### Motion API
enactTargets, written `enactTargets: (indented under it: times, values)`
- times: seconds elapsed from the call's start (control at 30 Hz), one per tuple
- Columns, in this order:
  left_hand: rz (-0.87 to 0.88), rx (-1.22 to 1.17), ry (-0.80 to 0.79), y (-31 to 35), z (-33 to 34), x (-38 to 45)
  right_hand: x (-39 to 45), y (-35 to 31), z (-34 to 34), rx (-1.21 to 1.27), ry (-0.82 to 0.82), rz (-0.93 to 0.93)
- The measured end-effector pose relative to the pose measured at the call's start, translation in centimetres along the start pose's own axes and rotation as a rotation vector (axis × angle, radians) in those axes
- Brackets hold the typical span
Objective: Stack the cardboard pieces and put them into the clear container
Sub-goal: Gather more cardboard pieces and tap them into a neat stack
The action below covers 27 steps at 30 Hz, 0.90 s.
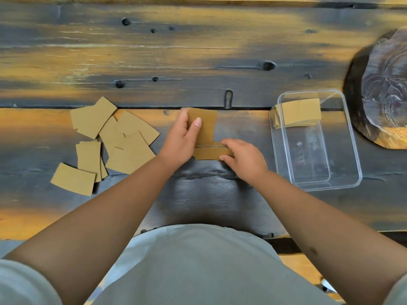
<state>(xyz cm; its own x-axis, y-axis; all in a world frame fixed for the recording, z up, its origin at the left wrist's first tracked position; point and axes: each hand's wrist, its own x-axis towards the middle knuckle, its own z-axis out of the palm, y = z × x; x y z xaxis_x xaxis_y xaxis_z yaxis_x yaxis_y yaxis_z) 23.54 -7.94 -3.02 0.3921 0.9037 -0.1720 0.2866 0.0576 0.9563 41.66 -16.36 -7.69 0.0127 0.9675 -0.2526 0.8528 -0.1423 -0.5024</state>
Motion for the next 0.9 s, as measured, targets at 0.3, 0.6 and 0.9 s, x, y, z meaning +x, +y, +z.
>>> enactTargets:
  times: [0.3, 0.6, 0.9]
  values:
    - [0.299, 0.599, -0.379, -1.3, -2.6, -2.8, -0.2, -0.2, -0.1, -0.006, -0.011, -0.039]
    - [0.283, 1.010, -0.182, -3.2, -0.3, -1.2, -0.8, 0.0, -0.3, 0.014, -0.069, -0.111]
    - [0.098, 1.476, -0.345, -2.0, 0.5, 0.2, -1.4, -0.6, -1.2, -0.144, -0.145, -0.160]
